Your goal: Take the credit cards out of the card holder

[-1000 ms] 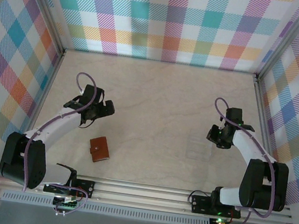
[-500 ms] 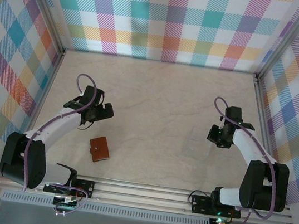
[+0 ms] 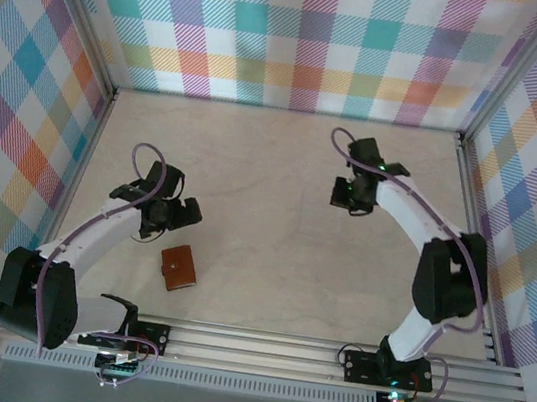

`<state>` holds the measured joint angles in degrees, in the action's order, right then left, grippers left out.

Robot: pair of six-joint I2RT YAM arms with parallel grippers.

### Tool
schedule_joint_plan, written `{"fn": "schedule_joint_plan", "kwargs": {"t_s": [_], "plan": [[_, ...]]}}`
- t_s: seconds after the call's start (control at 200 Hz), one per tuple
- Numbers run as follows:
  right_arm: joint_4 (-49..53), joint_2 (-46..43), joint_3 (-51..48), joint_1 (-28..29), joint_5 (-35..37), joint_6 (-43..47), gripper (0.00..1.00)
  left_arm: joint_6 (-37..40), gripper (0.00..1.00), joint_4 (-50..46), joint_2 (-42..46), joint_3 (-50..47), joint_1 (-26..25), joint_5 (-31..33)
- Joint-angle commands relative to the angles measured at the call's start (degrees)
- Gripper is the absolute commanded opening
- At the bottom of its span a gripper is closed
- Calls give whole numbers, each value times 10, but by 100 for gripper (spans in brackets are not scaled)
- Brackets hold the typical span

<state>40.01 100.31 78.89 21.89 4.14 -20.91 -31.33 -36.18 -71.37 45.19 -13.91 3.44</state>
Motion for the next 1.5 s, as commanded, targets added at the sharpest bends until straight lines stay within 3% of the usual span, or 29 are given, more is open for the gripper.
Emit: {"fn": "schedule_joint_plan", "kwargs": {"t_s": [0.0, 0.305, 0.81, 1.16, 1.495], "plan": [[29, 58, 89, 28, 9, -12, 1, -28, 100, -47, 6, -14, -10, -21], [89, 206, 282, 60, 25, -20, 1, -51, 100, -36, 27, -63, -17, -30], [108, 267, 316, 76, 88, -85, 1, -54, 100, -8, 19, -109, -18, -84], [112, 265, 318, 78, 83, -77, 20, -57, 100, 3, 8, -117, -21, -111], [104, 205, 295, 78, 78, -68, 37, -94, 100, -5, -9, -111, -53, -74]]}}
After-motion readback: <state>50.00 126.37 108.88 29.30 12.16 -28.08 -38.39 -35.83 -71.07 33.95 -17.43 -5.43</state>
